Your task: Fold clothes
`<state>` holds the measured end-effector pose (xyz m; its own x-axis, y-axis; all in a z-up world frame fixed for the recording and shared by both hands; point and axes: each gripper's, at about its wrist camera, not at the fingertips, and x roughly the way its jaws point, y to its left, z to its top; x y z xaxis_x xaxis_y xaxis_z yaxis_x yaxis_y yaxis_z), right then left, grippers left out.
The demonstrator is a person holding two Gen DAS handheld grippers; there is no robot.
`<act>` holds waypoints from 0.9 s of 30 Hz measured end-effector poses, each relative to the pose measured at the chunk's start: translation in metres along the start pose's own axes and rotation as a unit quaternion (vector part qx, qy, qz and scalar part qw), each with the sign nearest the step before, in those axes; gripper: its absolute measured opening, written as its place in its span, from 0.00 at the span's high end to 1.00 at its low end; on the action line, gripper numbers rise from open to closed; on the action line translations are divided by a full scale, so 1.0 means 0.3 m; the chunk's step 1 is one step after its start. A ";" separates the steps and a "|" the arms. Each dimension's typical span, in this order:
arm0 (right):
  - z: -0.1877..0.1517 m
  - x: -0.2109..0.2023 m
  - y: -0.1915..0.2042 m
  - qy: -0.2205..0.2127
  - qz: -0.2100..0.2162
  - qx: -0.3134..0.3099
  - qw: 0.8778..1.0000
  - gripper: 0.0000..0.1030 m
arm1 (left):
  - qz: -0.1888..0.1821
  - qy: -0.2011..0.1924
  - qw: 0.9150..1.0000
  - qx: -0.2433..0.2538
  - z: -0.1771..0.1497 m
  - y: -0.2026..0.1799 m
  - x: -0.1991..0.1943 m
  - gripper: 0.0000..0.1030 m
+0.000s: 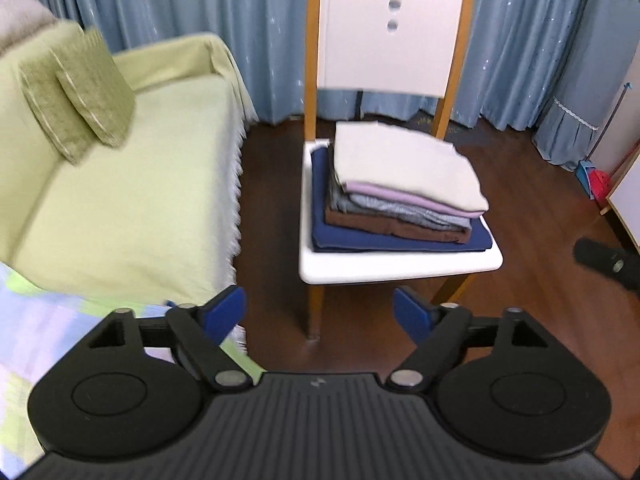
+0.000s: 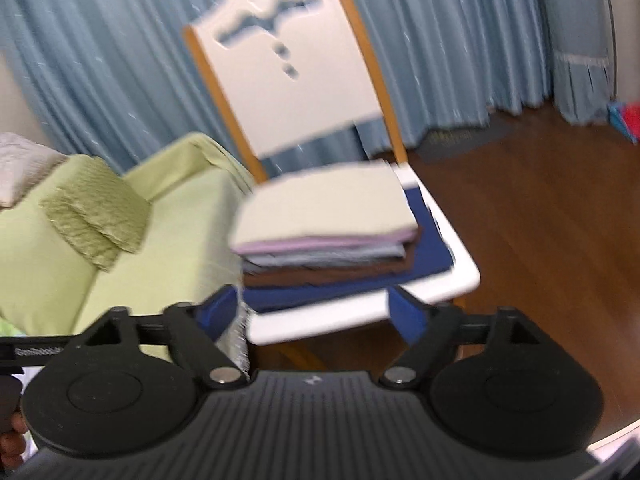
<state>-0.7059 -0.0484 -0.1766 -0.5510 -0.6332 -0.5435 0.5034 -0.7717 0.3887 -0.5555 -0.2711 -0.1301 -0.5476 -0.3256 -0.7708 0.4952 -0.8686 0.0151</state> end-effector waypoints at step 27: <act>0.200 -0.536 0.044 -0.018 0.021 -0.120 0.992 0.01 | 0.099 -0.054 0.991 -0.066 0.063 -0.273 -0.445 0.07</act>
<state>-0.6506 0.0398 -0.0394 -0.5483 -0.6690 -0.5019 0.6674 -0.7116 0.2194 -0.5358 -0.1635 -0.0162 -0.4963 -0.5282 -0.6890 0.6804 -0.7295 0.0692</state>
